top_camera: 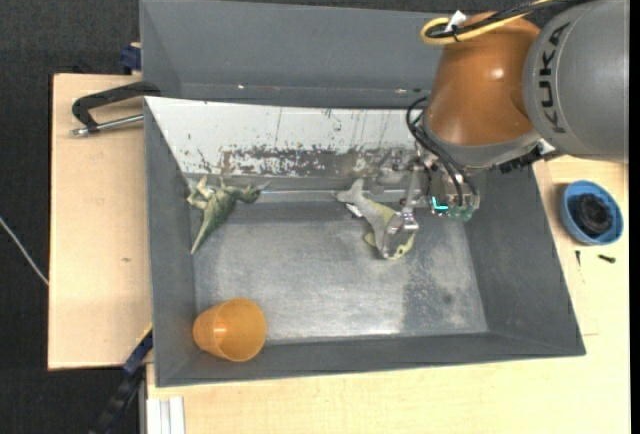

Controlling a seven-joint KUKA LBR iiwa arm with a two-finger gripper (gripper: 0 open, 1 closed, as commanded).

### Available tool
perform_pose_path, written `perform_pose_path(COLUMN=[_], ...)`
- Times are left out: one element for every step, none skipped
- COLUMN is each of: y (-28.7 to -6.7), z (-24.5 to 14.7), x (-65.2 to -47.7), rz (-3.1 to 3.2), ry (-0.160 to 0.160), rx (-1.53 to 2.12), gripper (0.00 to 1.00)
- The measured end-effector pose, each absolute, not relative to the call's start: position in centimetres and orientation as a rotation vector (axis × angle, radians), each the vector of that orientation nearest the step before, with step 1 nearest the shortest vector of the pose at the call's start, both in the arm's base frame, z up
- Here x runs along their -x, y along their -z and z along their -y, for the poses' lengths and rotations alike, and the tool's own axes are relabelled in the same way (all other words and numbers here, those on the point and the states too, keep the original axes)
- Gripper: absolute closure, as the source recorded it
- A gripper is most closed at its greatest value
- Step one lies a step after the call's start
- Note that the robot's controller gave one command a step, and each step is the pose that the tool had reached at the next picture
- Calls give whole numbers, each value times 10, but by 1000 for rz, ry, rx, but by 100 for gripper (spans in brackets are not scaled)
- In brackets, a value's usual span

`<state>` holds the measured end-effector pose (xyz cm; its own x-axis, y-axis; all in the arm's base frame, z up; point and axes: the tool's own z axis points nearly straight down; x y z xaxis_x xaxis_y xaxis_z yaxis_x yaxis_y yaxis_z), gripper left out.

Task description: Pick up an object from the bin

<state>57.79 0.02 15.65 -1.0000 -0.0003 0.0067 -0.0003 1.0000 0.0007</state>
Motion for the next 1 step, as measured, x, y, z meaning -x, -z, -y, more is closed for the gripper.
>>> perform_pose_path(y=[-71], z=[42], x=[-591], rz=[3143], ry=[2], rx=[116], gripper=[0])
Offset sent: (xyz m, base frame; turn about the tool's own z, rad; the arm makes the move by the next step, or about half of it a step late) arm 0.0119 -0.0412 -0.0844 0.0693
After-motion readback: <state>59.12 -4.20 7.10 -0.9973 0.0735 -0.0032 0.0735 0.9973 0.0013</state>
